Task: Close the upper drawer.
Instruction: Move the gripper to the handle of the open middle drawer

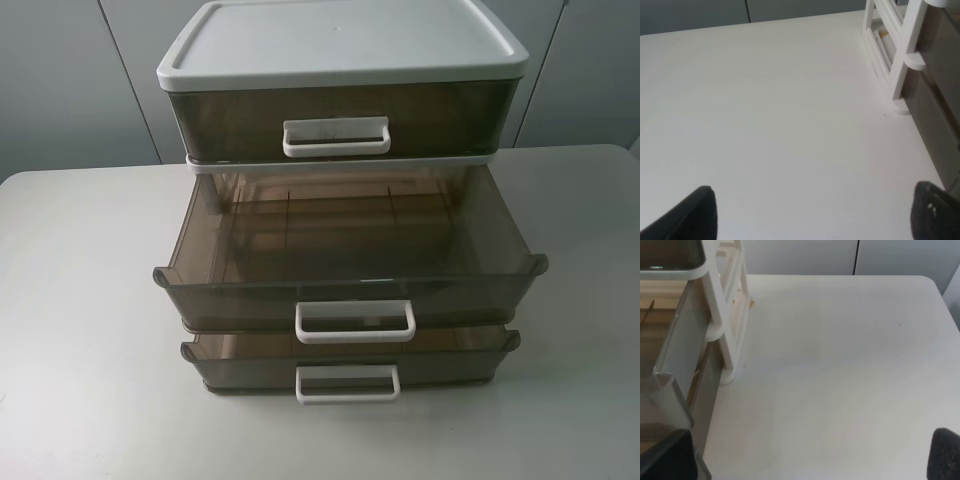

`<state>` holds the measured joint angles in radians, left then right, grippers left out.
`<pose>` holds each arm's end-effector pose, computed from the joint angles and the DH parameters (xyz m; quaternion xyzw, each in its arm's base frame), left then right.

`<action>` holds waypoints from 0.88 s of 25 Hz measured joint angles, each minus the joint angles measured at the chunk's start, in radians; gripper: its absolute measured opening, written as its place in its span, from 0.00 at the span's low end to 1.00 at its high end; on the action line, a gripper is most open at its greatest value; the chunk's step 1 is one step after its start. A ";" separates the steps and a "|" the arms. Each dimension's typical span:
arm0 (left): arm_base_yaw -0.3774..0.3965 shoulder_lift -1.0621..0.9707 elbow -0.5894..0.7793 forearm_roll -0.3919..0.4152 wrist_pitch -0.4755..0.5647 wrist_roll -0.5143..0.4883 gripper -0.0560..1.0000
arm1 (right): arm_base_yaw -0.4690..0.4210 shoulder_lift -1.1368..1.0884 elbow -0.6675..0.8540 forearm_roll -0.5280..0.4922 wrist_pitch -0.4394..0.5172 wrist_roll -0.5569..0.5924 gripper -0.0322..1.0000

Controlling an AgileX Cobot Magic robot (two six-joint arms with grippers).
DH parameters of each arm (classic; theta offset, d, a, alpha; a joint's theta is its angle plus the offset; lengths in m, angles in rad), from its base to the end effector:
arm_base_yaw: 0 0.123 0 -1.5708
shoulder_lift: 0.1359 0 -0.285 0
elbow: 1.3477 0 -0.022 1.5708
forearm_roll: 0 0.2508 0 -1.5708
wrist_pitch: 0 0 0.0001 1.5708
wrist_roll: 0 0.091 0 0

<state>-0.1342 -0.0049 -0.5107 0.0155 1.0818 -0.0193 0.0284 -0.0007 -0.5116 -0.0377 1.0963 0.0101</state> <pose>-0.0075 0.0023 0.2785 0.0486 0.8533 -0.0321 0.5182 -0.0077 -0.0033 0.2777 -0.0067 0.8591 -0.0090 0.5117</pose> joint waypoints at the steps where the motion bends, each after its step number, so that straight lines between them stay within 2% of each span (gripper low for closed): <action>1: 0.000 0.000 0.000 0.000 0.000 0.000 0.75 | 0.000 0.000 0.000 0.000 0.000 0.000 0.71; 22: 0.000 0.000 0.000 0.000 0.000 -0.004 0.75 | 0.000 0.000 0.000 0.000 0.000 0.000 0.71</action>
<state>-0.1342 -0.0049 -0.5107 0.0155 1.0818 -0.0231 0.0284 -0.0007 -0.5116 -0.0377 1.0963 0.0101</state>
